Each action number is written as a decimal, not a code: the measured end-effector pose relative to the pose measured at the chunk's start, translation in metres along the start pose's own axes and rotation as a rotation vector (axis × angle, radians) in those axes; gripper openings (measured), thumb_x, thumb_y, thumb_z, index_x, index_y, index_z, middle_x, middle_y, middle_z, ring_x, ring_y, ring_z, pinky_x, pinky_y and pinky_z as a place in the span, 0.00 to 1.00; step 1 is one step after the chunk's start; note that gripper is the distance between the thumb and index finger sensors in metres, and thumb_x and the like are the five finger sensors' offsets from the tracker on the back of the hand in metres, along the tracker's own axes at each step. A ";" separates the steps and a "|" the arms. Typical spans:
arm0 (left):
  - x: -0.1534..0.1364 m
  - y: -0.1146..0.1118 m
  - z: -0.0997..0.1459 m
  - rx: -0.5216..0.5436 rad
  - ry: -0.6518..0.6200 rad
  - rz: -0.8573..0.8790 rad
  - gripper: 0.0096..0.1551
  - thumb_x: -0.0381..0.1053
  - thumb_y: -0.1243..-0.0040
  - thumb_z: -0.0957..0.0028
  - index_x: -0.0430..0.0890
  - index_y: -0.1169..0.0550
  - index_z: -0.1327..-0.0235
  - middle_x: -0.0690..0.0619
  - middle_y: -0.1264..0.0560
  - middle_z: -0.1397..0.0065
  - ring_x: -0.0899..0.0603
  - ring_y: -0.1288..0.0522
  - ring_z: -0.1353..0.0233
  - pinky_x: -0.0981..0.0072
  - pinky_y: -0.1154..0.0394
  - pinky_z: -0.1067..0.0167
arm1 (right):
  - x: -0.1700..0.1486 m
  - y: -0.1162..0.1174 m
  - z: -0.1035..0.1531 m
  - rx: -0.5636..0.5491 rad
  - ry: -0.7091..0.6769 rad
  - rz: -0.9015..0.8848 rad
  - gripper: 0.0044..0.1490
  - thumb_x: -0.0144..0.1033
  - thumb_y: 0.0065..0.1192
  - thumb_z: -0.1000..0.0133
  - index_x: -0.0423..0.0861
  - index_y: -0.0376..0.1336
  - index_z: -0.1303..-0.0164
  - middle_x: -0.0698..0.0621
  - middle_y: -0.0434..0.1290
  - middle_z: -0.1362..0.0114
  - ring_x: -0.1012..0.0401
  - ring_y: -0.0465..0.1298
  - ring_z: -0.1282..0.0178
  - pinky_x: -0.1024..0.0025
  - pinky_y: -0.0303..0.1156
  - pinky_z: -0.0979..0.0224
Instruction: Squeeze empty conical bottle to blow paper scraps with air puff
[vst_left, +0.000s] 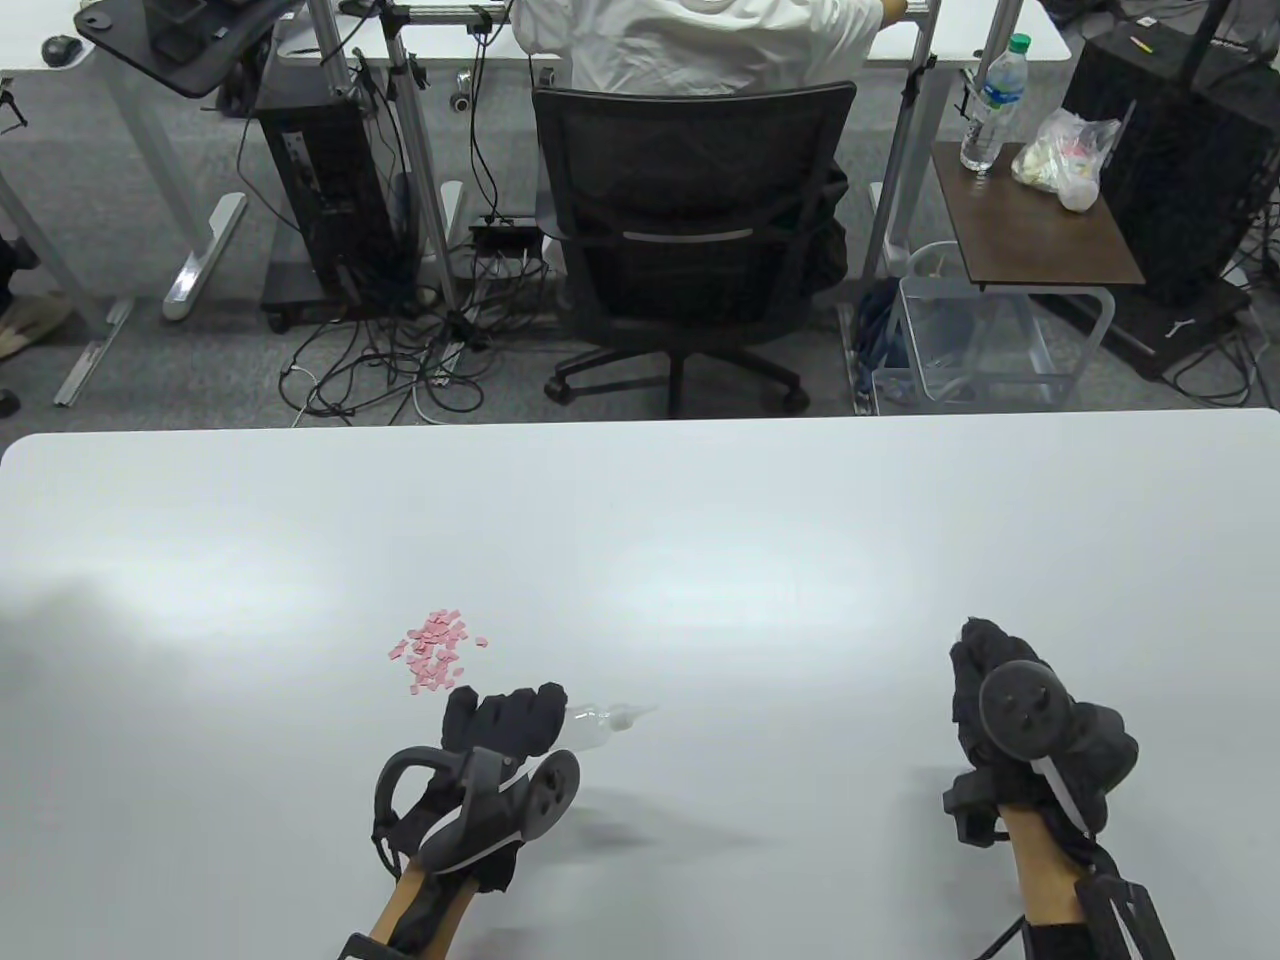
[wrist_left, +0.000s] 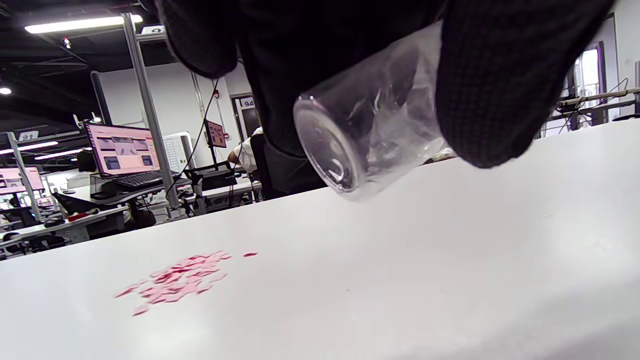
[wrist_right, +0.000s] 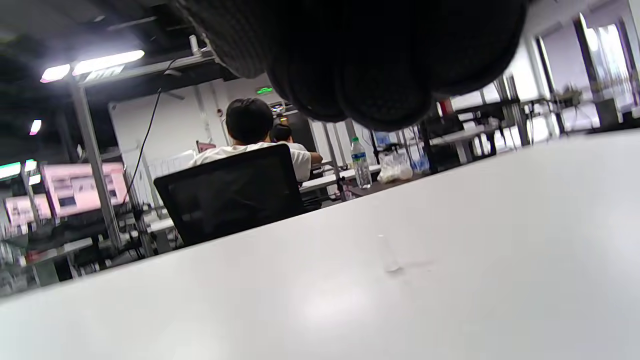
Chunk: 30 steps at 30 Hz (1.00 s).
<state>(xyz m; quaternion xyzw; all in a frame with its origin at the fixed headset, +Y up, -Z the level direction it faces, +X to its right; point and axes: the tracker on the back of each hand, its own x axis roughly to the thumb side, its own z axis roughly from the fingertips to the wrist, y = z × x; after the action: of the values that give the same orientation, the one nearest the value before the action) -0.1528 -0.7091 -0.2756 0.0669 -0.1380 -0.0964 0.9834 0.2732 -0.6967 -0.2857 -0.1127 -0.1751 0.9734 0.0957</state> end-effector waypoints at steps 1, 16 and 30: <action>-0.001 0.000 0.000 0.001 0.008 0.000 0.45 0.62 0.22 0.51 0.52 0.29 0.21 0.49 0.23 0.23 0.42 0.19 0.26 0.40 0.38 0.22 | 0.000 0.000 0.003 -0.012 -0.008 0.024 0.26 0.38 0.63 0.37 0.42 0.70 0.30 0.43 0.80 0.42 0.52 0.82 0.49 0.49 0.78 0.40; -0.062 0.013 -0.009 0.016 0.218 -0.010 0.45 0.60 0.22 0.51 0.53 0.29 0.20 0.50 0.24 0.22 0.42 0.20 0.24 0.35 0.43 0.21 | -0.010 0.010 0.006 0.031 -0.025 -0.059 0.31 0.45 0.62 0.37 0.40 0.69 0.28 0.41 0.79 0.40 0.50 0.82 0.47 0.47 0.77 0.39; -0.184 -0.039 -0.019 -0.200 0.298 -0.568 0.45 0.56 0.18 0.56 0.54 0.28 0.24 0.52 0.24 0.22 0.44 0.21 0.22 0.39 0.40 0.21 | -0.025 0.003 0.001 0.013 0.033 -0.137 0.31 0.45 0.61 0.36 0.40 0.69 0.28 0.41 0.79 0.40 0.49 0.81 0.47 0.47 0.77 0.39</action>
<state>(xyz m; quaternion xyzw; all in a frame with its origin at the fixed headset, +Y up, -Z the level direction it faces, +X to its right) -0.3276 -0.7068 -0.3471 0.0192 0.0415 -0.3689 0.9283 0.2960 -0.7058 -0.2811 -0.1160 -0.1746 0.9637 0.1655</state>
